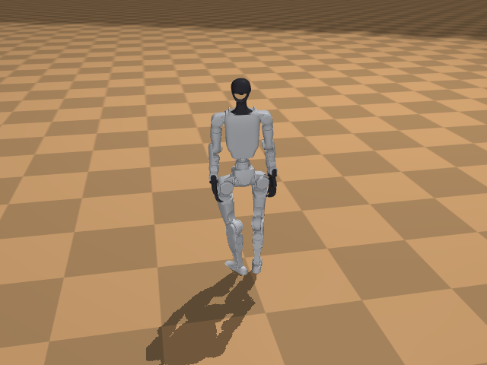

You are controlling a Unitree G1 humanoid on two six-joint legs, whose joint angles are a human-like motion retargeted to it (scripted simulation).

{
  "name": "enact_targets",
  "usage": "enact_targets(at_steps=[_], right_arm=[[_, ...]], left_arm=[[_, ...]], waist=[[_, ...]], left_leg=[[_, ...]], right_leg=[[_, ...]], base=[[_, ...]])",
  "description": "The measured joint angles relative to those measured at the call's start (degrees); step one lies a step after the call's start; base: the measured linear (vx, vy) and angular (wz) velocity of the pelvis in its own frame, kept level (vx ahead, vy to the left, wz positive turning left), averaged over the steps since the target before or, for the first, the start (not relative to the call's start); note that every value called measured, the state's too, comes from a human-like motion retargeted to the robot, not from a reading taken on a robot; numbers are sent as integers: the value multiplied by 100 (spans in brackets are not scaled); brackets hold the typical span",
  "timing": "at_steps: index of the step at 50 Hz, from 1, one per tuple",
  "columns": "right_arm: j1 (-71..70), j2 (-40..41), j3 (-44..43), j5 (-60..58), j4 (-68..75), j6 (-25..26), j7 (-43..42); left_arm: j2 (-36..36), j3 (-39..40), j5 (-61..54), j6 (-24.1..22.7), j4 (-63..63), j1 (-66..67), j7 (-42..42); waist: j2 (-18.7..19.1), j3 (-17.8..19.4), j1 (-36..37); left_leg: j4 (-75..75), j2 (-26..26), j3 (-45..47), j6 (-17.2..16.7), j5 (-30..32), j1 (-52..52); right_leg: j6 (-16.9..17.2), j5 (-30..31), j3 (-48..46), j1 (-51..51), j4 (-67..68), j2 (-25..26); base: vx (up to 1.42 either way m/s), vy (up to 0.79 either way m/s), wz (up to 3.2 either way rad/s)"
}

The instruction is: In place motions

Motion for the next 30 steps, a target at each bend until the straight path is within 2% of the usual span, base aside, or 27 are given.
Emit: enact_targets(at_steps=[10, 14, 17, 20, 22, 23, 25, 28, 30], right_arm=[[1, 50, 34, 30, -56, -44, 68], [29, 19, -18, 245, 38, -77, 32], [95, -78, -134, 715, 184, -116, -12], [202, -193, -414, 1076, 360, -56, 48], [304, -284, -502, 1029, 457, 73, 60], [392, -338, -457, 959, 497, 102, 43], [569, -440, -348, 714, 552, 138, -12], [737, -492, -350, 43, 539, 225, -170], [820, -463, -420, -457, 485, 306, -245]], left_arm=[[-4, 1, -23, -3, -72, -24, -56], [-12, 25, 15, 33, -369, -223, -224], [-58, -110, 55, -30, -816, -474, -395], [-100, -511, -37, -186, -1280, -798, -579], [-108, -758, -63, -280, -1458, -1024, -660], [-114, -859, -21, -319, -1510, -1100, -668], [-108, -1165, 101, -411, -1608, -1185, -685], [-10, -1759, 200, -642, -1756, -1138, -436], [140, -2075, 168, -774, -1774, -1019, -100]], waist=[[50, 11, 45], [-15, 101, 824], [-221, 384, 1657], [-274, 719, 1509], [-243, 827, 734], [-266, 811, 657], [-382, 803, 708], [-568, 851, 948], [-696, 871, 1107]], left_leg=[[58, 79, -8, -31, 45, -95], [319, 281, 424, -80, 32, -312], [636, 424, 518, -115, 89, -527], [918, 229, -744, -125, 339, -989], [1010, -152, -1858, -88, 293, -1324], [953, -193, -1724, -13, 116, -1371], [863, -56, -778, 84, -322, -1376], [871, 352, 1126, -60, -775, -1158], [875, 527, 2027, -196, -807, -1002]], right_leg=[[-18, 76, -55, -9, 7, 44], [17, -88, 349, -112, 304, 23], [128, -374, 546, -152, 758, -180], [219, -600, -443, 185, 793, -360], [255, -583, -1948, 356, 673, -494], [337, -607, -2366, 409, 644, -546], [526, -626, -3050, 510, 610, -700], [764, -572, -4005, 681, 512, -824], [889, -491, -4529, 811, 480, -865]], base=[[0, 0, -2], [-3, -7, -97], [5, -17, 0], [24, -27, 406], [31, -33, 651], [28, -35, 537], [27, -38, 429], [38, -50, 383], [39, -48, 328]])
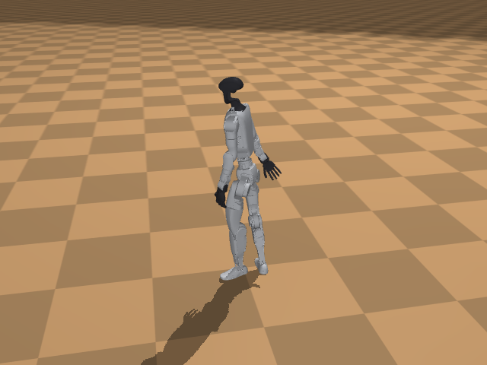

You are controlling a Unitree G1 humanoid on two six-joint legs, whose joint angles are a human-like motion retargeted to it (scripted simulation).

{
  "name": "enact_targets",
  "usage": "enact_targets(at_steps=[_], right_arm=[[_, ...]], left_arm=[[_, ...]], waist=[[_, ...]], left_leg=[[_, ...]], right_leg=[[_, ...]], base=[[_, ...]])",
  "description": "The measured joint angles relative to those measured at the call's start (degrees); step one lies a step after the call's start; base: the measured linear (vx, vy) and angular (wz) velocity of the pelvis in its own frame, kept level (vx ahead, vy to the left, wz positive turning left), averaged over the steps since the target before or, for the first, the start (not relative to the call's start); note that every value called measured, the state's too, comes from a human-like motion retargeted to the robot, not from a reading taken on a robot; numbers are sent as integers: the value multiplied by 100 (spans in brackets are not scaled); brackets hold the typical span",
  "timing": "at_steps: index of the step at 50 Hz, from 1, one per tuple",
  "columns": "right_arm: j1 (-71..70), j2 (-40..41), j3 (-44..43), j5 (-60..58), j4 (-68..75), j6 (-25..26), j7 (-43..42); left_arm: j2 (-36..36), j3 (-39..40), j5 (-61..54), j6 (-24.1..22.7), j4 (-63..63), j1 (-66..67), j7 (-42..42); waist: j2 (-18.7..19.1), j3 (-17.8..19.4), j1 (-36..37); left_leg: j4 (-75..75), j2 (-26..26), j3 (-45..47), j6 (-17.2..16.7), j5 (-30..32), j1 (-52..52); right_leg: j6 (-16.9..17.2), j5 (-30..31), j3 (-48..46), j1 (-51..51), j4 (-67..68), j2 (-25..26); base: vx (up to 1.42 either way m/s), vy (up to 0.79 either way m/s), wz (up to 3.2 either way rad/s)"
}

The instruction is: In place motions

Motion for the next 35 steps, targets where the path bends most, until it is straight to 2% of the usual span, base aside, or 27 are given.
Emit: enact_targets(at_steps=[2, 5, 10, 13, 15, 17, 18, 20, 22, 27, 30, 31, 32, 33, 35], right_arm=[[18, -27, 47, -351, -107, 69, -43], [-36, -226, 173, -498, -315, 145, -80], [-296, -261, 48, 122, -877, 74, -303], [-511, -27, -249, 606, -1192, -362, -535], [-546, 82, -306, 816, -1356, -616, -416], [-543, 131, -265, 905, -1466, -626, -205], [-551, 148, -247, 911, -1489, -625, -135], [-554, 172, -212, 870, -1494, -615, -22], [-529, 183, -171, 794, -1476, -552, 139], [-458, 236, -134, 627, -1424, -474, 294], [-438, 269, -112, 641, -1384, -445, 303], [-437, 278, -121, 651, -1376, -444, 324], [-431, 283, -129, 650, -1372, -447, 350], [-418, 284, -135, 624, -1375, -456, 386], [-381, 283, -140, 507, -1411, -489, 434]], left_arm=[[133, 105, -5, -23, 95, 173, 291], [160, 910, 97, 51, 417, 522, 480], [113, 2528, -214, 517, 1013, 1212, 374], [222, 2915, -571, 616, 1287, 1619, 326], [316, 3000, -591, 693, 1463, 1853, 395], [408, 3005, -498, 786, 1592, 1952, 467], [445, 3005, -446, 840, 1629, 1943, 463], [477, 3009, -372, 933, 1615, 1872, 366], [444, 2998, -423, 913, 1491, 1758, 233], [219, 2827, -976, 561, 1008, 1414, 11], [78, 2662, -1107, 435, 834, 1138, -19], [55, 2540, -1104, 420, 807, 1042, -23], [38, 2416, -1090, 410, 786, 951, -40], [32, 2287, -1057, 412, 777, 869, -79], [16, 2070, -913, 426, 768, 747, -161]], waist=[[-21, 28, 3], [52, -25, -9], [155, -80, 117], [426, -55, -104], [680, -135, -344], [885, -165, -641], [938, -150, -764], [1021, -99, -979], [1022, -94, -954], [950, -75, -1077], [752, -3, -1143], [667, 57, -1133], [583, 100, -1114], [500, 107, -1074], [403, 39, -721]], left_leg=[[-128, 27, 404, -46, 355, 132], [-465, -131, 168, -8, 1184, 152], [-630, -250, -84, -15, 1230, 269], [-602, -112, -447, -2, 1150, 352], [-598, 16, -798, 6, 1129, 348], [-580, 77, -1223, 68, 1146, 303], [-578, 61, -1408, 132, 1164, 277], [-593, 11, -1768, 235, 1201, 252], [-609, -37, -1919, 316, 1219, 230], [-638, -261, -2387, 512, 1290, 169], [-627, -533, -2575, 596, 1298, 250], [-626, -634, -2620, 620, 1290, 333], [-626, -729, -2648, 642, 1284, 403], [-630, -813, -2646, 661, 1282, 451], [-641, -833, -2372, 667, 1243, 467]], right_leg=[[107, 99, -385, 164, 25, 6], [282, 214, -658, 382, 89, 26], [271, 605, -463, 649, 411, -102], [72, 1152, -42, 747, 1030, -232], [-245, 1366, 527, 576, 1728, -350], [-279, 1264, 1350, 168, 2523, -423], [-49, 1071, 1901, -87, 2801, -365], [362, 684, 3033, -584, 3034, 122], [426, 383, 3661, -898, 2958, 539], [102, -297, 4216, -1411, 2183, 949], [-143, -574, 4493, -1568, 1295, 992], [-456, -459, 4409, -1537, 951, 946], [-623, -386, 4490, -1504, 701, 947], [-500, -399, 4899, -1467, 639, 1044], [-526, -342, 3955, -1308, 680, 616]], base=[[48, -35, 245], [57, -20, 140], [55, -23, 33], [46, -21, 76], [50, -21, 122], [38, -22, 157], [25, -24, 157], [16, -26, 139], [17, -30, 86], [9, -26, 95], [5, -21, 85], [7, -18, 70], [9, -13, 50], [9, -11, -3], [7, -9, -35]])
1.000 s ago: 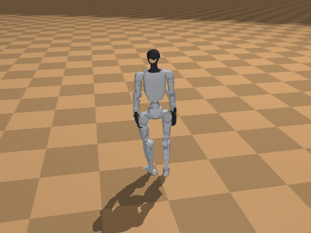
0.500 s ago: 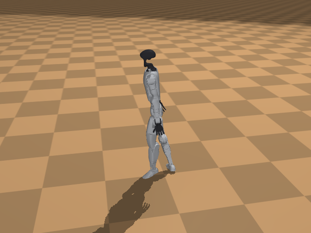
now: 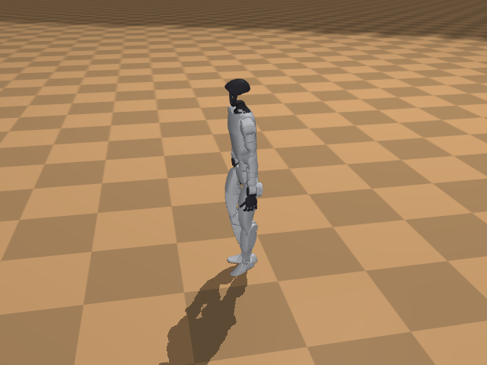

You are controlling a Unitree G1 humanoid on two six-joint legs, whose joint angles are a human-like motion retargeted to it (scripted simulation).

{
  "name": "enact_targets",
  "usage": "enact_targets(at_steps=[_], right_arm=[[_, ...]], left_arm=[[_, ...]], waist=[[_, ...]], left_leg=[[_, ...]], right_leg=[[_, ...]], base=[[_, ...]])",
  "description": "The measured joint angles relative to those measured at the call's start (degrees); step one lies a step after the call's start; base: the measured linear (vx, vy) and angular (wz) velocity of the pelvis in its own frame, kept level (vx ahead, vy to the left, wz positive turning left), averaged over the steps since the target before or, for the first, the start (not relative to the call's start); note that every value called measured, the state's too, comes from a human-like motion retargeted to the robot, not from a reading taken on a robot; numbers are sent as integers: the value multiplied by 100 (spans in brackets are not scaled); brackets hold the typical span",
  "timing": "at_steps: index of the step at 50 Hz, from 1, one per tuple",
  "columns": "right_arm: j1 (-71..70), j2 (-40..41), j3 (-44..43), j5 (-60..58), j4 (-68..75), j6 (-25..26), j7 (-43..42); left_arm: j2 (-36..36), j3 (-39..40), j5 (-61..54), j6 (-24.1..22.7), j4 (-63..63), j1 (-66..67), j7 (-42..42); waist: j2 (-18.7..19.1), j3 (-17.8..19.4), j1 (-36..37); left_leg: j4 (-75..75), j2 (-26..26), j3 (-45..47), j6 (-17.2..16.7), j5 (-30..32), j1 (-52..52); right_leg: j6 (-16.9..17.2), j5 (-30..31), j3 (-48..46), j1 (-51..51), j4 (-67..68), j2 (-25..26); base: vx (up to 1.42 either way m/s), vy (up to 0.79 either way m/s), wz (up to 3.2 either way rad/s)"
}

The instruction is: In place motions

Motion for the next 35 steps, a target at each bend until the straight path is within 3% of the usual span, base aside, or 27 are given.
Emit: enact_targets(at_steps=[2, 8, 17, 22, 26, 30, 35], right_arm=[[64, 3, -109, -186, -59, -68, -65], [40, -6, 41, -482, -52, -122, -453], [-103, -34, -102, -300, -21, -105, -298], [-257, -211, 29, 100, 146, 24, -509], [-278, -355, 109, 66, 451, 153, -607], [-223, -434, 45, -75, 823, 303, -585], [-149, -338, -121, 26, 969, 338, -439]], left_arm=[[-44, -346, 88, 4, 24, -88, 7], [-91, -837, 194, -59, 150, -232, -125], [102, -1555, 482, 236, 1113, -720, 37], [222, -1386, 710, 202, 871, -828, 71], [214, -1077, 689, 106, 547, -699, 165], [105, -710, 506, 84, 433, -482, 199], [4, -332, 246, 103, 588, -244, 316]], waist=[[81, 5, -272], [237, -31, -504], [608, 52, -986], [993, 63, -1357], [1114, -127, -1189], [978, -455, -864], [1055, -665, -1080]], left_leg=[[30, -21, -366, 33, 38, -14], [-9, 210, 11, 49, -92, -43], [68, 868, 1830, -143, -625, 118], [-41, 1185, 3086, -402, -837, 331], [-6, 1264, 3783, -597, -1028, 477], [128, 1101, 4387, -781, -1184, 689], [451, 1198, 4503, -831, -1140, 811]], right_leg=[[-36, -56, -128, 25, -104, 149], [52, -274, -223, -64, -162, 215], [46, -212, -1914, 50, -134, -3], [-156, -130, -3160, 269, -45, -39], [-337, -32, -3773, 483, 0, -114], [-287, 624, -3301, 312, -67, -356], [-477, 559, -2568, 51, -237, -189]], base=[[-1, -9, 64], [-19, 1, -55], [-41, 32, -199], [-41, 54, -259], [-27, 46, -264], [-22, 39, -212], [-25, 29, -100]])
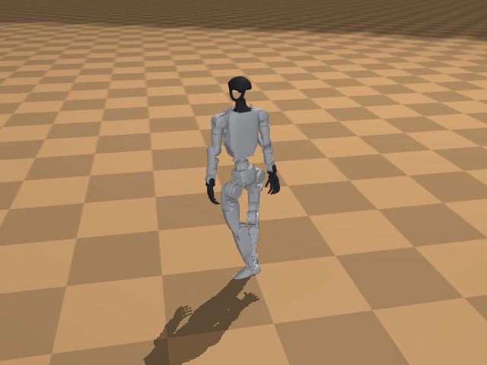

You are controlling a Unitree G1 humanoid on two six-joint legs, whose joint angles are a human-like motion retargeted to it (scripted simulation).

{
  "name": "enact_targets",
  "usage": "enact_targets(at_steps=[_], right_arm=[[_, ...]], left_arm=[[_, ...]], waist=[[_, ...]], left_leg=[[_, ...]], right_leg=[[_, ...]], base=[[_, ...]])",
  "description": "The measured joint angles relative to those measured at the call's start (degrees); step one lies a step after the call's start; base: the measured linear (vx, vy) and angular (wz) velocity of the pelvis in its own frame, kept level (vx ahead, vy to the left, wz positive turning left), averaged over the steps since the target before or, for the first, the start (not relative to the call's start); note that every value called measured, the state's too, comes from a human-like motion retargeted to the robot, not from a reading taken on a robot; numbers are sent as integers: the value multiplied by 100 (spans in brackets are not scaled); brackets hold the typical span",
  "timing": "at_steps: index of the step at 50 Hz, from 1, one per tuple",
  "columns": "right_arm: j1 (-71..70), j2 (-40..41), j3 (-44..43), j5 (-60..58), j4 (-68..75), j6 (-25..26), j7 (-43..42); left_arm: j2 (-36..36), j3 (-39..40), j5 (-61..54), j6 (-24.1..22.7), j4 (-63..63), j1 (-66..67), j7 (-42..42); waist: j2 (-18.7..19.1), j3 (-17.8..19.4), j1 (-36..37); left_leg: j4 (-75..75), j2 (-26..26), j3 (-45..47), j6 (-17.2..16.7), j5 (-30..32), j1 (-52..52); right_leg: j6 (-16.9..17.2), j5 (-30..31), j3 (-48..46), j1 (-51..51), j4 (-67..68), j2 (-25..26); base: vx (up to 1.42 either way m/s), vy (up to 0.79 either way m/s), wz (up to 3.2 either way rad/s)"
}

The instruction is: In place motions

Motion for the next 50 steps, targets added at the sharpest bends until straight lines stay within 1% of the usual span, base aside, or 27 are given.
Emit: enact_targets(at_steps=[5, 7, 8, 10, 12, 13, 15, 17, 18, 19, 20, 22, 23, 25, 27, 29, 30, 33, 34, 35, 36, 37, 39, 42, 47, 50], right_arm=[[-4, 119, -17, 293, -131, -62, 22], [-46, 146, 45, 316, -202, -88, 32], [-77, 157, 87, 308, -242, -104, 70], [-113, 184, 151, 282, -330, -134, 154], [-149, 198, 181, 268, -409, -154, 213], [-162, 207, 197, 271, -441, -166, 211], [-186, 220, 197, 289, -479, -194, 193], [-215, 213, 188, 299, -471, -202, 211], [-226, 208, 223, 287, -458, -191, 229], [-257, 194, 235, 273, -452, -179, 242], [-299, 176, 236, 257, -449, -166, 253], [-380, 149, 265, 223, -469, -151, 225], [-412, 134, 294, 212, -496, -158, 202], [-466, 100, 328, 193, -567, -187, 172], [-487, 65, 327, 190, -632, -219, 177], [-490, 36, 310, 227, -668, -225, 188], [-489, 24, 297, 262, -678, -216, 195], [-441, 18, 197, 505, -691, -158, 274], [-418, 24, 137, 641, -701, -121, 309], [-398, 30, 70, 798, -714, -77, 347], [-393, 47, -4, 966, -725, -54, 374], [-382, 65, -63, 1130, -739, -38, 394], [-338, 104, -115, 1415, -770, -42, 400], [-312, 124, -129, 1611, -762, -45, 393], [-326, 73, 10, 1305, -770, -40, 414], [-349, 42, 124, 1206, -738, -45, 366]], left_arm=[[-78, 175, 80, -34, 150, 282, 20], [-119, 225, 148, -13, 183, 396, 36], [-135, 244, 174, 8, 193, 441, 44], [-158, 227, 209, 42, 208, 517, 50], [-163, 174, 260, 75, 188, 551, 22], [-166, 154, 293, 87, 169, 557, 16], [-167, 102, 348, 108, 112, 541, 28], [-186, 51, 330, 115, 39, 513, 62], [-206, 58, 291, 108, 4, 515, 81], [-242, 54, 231, 98, -32, 489, 89], [-287, 44, 160, 85, -69, 450, 91], [-377, 43, -5, 66, -126, 377, 54], [-419, 48, -70, 55, -154, 348, 23], [-472, 9, -127, 48, -219, 290, -31], [-473, -120, -62, 44, -294, 260, -56], [-458, -260, 39, 29, -364, 250, -84], [-449, -326, 90, 24, -397, 247, -101], [-416, -480, 206, 16, -471, 247, -153], [-409, -513, 238, 15, -493, 246, -173], [-402, -540, 269, 15, -516, 243, -199], [-387, -545, 290, 19, -523, 219, -207], [-377, -536, 305, 23, -530, 202, -206], [-370, -479, 298, 24, -544, 199, -176], [-342, -402, 256, 0, -585, 251, -199], [-292, -193, 227, -1, -593, 418, -212], [-243, -46, 279, 8, -600, 548, -218]], waist=[[211, -14, -659], [206, -57, -579], [157, -81, -407], [67, -103, -251], [-68, -114, -321], [-171, -137, -294], [-415, -187, -162], [-584, -188, -122], [-696, -182, 92], [-778, -174, 226], [-845, -164, 321], [-916, -60, 418], [-953, -5, 502], [-976, 90, 595], [-850, 119, 518], [-657, 156, 423], [-559, 188, 400], [-297, 349, 446], [-244, 379, 446], [-206, 398, 443], [-125, 378, 350], [-79, 366, 315], [-127, 382, 421], [-185, 408, 401], [-178, 419, 498], [-148, 451, 631]], left_leg=[[294, 242, -679, -117, 335, 113], [401, 286, -692, -106, 477, 223], [459, 282, -577, -94, 546, 320], [588, 287, -575, 15, 730, 471], [961, 352, -976, 295, 902, 465], [1232, 386, -1203, 494, 973, 425], [2077, 536, -1853, 960, 1058, 137], [3153, 731, -2787, 1458, 1044, -434], [3492, 746, -3026, 1567, 1055, -535], [3667, 643, -3268, 1572, 1061, -665], [3759, 480, -3513, 1524, 1064, -810], [3757, 136, -3992, 1275, 936, -992], [3687, -41, -4075, 1161, 783, -1041], [3481, -225, -4018, 1016, 290, -1105], [3015, -329, -3995, 912, -132, -1142], [2386, -388, -3997, 718, -289, -1158], [2043, -391, -3956, 594, -295, -1150], [1029, -339, -3578, 230, -4, -1035], [796, -379, -3546, 359, 188, -1020], [607, -447, -3568, 607, 414, -1018], [732, -425, -3932, 438, 369, -1102], [804, -397, -4085, 326, 346, -1142], [750, -330, -3680, 310, 372, -1054], [712, -322, -3505, 290, 365, -979], [607, -431, -3675, 294, 320, -978], [484, -444, -3920, 144, 402, -953]], right_leg=[[-174, 64, 130, 1, -326, 258], [-234, 41, 581, -79, -306, 302], [-257, 2, 949, -138, -248, 318], [-257, -44, 1462, -174, -205, 315], [-262, -73, 1689, -174, -230, 254], [-241, -82, 1821, -170, -236, 180], [-218, -99, 2091, -189, -221, -1], [-289, -57, 2205, -189, -272, -61], [-314, -80, 2479, -180, -242, -42], [-318, -57, 2659, -218, -225, -86], [-311, -10, 2791, -279, -214, -161], [-370, 77, 2976, -285, -242, -155], [-386, 120, 3133, -289, -251, -148], [-405, 191, 3386, -304, -261, -127], [-417, 231, 3420, -324, -281, -39], [-431, 264, 3409, -326, -310, 124], [-439, 281, 3419, -319, -324, 224], [-457, 324, 3483, -209, -373, 568], [-451, 333, 3501, -175, -389, 628], [-440, 341, 3522, -147, -404, 663], [-429, 329, 3437, -191, -395, 695], [-422, 324, 3417, -229, -384, 721], [-415, 331, 3554, -250, -357, 721], [-409, 315, 3505, -216, -351, 667], [-394, 338, 3431, -153, -433, 664], [-385, 331, 3413, -54, -486, 724]], base=[[-19, 21, -46], [-13, 12, -192], [-17, 8, -252], [-19, 6, -203], [-18, 4, -106], [-15, 3, -112], [-15, 2, -111], [-11, -3, -115], [-11, -3, -187], [-18, 4, -194], [-24, 10, -144], [-25, 9, -138], [-24, 9, -157], [-21, 9, -138], [-16, 8, -70], [-12, 7, -52], [-10, 5, -72], [-5, 4, -79], [0, 2, -54], [0, 0, 0], [0, 0, 0], [0, 0, 0], [0, -5, -37], [5, -8, 17], [12, -11, 12], [22, -15, 15]])
